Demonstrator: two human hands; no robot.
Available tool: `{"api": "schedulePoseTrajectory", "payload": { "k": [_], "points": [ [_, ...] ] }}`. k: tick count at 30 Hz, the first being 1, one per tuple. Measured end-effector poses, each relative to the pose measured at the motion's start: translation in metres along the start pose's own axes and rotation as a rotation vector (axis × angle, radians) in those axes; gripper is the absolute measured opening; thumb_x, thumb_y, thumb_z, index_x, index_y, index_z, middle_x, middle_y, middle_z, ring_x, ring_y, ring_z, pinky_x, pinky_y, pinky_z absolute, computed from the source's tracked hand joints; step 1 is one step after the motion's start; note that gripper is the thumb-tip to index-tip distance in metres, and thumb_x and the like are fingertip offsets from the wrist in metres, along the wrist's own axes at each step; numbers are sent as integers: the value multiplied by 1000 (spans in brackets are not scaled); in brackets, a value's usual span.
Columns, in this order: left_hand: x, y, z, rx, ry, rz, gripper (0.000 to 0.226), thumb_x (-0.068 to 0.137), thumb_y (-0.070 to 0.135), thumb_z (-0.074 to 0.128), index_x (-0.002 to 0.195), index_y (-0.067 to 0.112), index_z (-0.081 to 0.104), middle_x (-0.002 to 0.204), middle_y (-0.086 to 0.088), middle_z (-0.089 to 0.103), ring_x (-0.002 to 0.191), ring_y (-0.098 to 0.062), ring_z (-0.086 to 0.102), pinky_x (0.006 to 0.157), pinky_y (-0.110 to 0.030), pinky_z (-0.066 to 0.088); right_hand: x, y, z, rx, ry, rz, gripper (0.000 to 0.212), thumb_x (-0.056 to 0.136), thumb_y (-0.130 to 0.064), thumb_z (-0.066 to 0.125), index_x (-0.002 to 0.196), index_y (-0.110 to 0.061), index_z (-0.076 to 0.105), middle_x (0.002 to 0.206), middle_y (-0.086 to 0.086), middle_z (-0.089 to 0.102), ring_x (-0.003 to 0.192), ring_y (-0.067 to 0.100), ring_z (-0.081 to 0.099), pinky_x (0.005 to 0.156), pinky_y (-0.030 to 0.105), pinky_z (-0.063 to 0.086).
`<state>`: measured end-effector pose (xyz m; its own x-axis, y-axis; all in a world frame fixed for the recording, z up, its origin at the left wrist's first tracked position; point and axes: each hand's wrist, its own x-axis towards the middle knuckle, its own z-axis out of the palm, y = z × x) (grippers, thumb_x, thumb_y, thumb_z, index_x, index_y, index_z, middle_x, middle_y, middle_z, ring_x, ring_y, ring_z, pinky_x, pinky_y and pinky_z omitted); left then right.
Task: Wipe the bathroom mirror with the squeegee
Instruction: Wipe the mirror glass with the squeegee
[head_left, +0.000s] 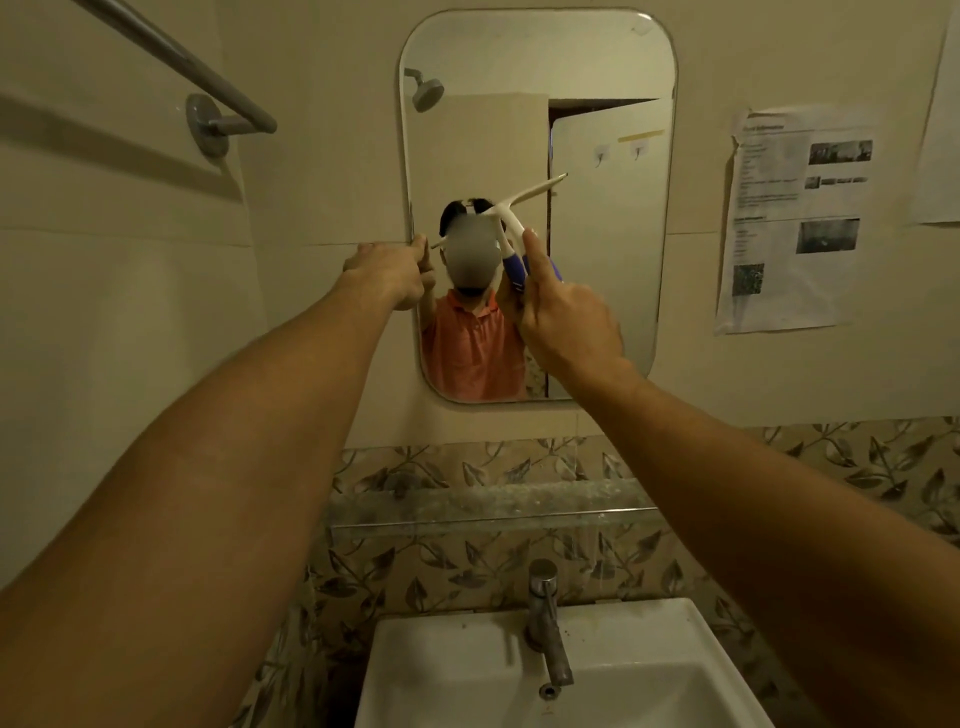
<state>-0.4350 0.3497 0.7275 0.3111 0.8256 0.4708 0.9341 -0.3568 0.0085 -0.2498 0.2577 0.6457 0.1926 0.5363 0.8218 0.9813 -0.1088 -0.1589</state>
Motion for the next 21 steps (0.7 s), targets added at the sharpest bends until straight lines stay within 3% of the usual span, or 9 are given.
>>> {"api": "schedulePoseTrajectory", "payload": {
  "k": [3, 6, 10, 14, 18, 21],
  "points": [
    [2, 1, 3, 5, 8, 13, 63, 101, 30, 46, 157, 30, 17, 149, -18, 41, 136, -40, 37, 106, -51, 39, -16, 6, 8, -22, 5, -24, 73, 108, -41, 42, 160, -39, -9, 69, 7, 54, 46, 16, 47, 41, 26, 34],
    [2, 1, 5, 8, 0, -7, 68, 102, 31, 47, 159, 32, 10, 156, -19, 33, 141, -41, 30, 111, -51, 34, -39, 16, 16, -1, -36, -37, 81, 108, -31, 45, 155, -46, -20, 86, 15, 60, 47, 16, 46, 44, 29, 41],
    [-1, 1, 9, -11, 6, -26, 73, 101, 31, 49, 160, 33, 6, 159, -21, 24, 145, -41, 23, 114, -53, 29, -72, 32, 23, 3, -97, -28, 79, 108, -29, 43, 157, -43, -18, 70, 5, 48, 49, 13, 44, 47, 29, 40],
    [-2, 3, 12, -41, 5, -48, 74, 101, 30, 48, 159, 35, 3, 162, -23, 14, 147, -41, 18, 115, -54, 28, -98, 46, 32, -33, -112, -24, 87, 107, -27, 41, 149, -48, -32, 67, 5, 45, 47, 14, 43, 44, 29, 39],
    [-4, 5, 11, -57, 1, -57, 73, 102, 29, 47, 159, 37, 2, 163, -22, 11, 148, -40, 16, 116, -55, 25, -122, 56, 37, -62, -151, 33, 79, 108, -30, 39, 156, -41, -23, 65, 2, 43, 46, 11, 41, 42, 24, 31],
    [-5, 5, 12, -55, -1, -52, 73, 102, 29, 48, 159, 37, 3, 162, -22, 13, 147, -40, 18, 115, -55, 27, -139, 67, 46, -43, -162, 50, 77, 108, -31, 38, 158, -41, -20, 68, 4, 50, 47, 11, 44, 42, 29, 43]
  ]
}}
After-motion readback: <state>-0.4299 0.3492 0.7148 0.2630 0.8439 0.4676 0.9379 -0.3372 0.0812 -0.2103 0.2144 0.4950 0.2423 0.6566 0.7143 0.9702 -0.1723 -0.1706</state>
